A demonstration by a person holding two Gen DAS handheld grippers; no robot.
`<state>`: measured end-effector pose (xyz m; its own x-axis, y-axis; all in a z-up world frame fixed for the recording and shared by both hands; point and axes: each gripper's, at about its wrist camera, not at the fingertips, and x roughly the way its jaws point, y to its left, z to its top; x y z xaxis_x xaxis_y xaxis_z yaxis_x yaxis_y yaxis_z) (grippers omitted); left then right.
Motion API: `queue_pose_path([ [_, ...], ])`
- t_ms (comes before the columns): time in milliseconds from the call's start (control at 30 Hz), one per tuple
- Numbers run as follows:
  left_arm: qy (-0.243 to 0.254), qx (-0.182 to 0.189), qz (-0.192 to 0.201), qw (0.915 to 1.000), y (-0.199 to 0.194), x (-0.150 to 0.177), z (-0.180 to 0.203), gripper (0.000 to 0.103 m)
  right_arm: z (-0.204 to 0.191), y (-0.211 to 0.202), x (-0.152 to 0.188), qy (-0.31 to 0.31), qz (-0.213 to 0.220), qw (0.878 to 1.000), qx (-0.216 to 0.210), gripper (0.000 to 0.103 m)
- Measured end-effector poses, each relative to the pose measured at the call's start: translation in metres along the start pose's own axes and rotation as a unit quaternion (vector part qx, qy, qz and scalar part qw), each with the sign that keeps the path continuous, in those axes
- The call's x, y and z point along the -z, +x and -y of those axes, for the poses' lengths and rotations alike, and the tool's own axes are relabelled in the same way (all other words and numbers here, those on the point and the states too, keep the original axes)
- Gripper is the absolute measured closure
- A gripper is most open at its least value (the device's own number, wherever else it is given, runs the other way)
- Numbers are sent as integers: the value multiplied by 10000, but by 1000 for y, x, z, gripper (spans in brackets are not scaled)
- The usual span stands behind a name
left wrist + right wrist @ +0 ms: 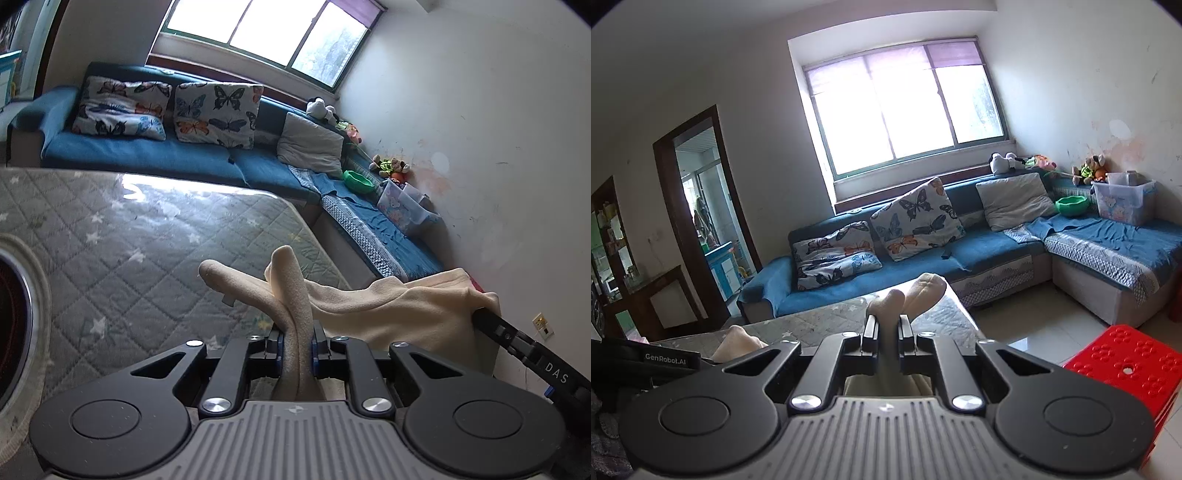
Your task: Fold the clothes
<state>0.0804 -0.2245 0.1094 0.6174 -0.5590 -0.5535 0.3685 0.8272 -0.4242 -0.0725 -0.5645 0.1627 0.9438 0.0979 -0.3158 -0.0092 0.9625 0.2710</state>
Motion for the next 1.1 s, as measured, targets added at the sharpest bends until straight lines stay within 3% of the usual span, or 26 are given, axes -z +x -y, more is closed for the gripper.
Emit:
queue_pose_path([
  [533,-48,-323,69,9994,10,-18,-13,88,0,27,-9,-41,5,10000,-84,95],
  [1100,-102,-567,-223,9981,35,-7,-28,88,7,52,11,-31,-347,9994,26,95],
])
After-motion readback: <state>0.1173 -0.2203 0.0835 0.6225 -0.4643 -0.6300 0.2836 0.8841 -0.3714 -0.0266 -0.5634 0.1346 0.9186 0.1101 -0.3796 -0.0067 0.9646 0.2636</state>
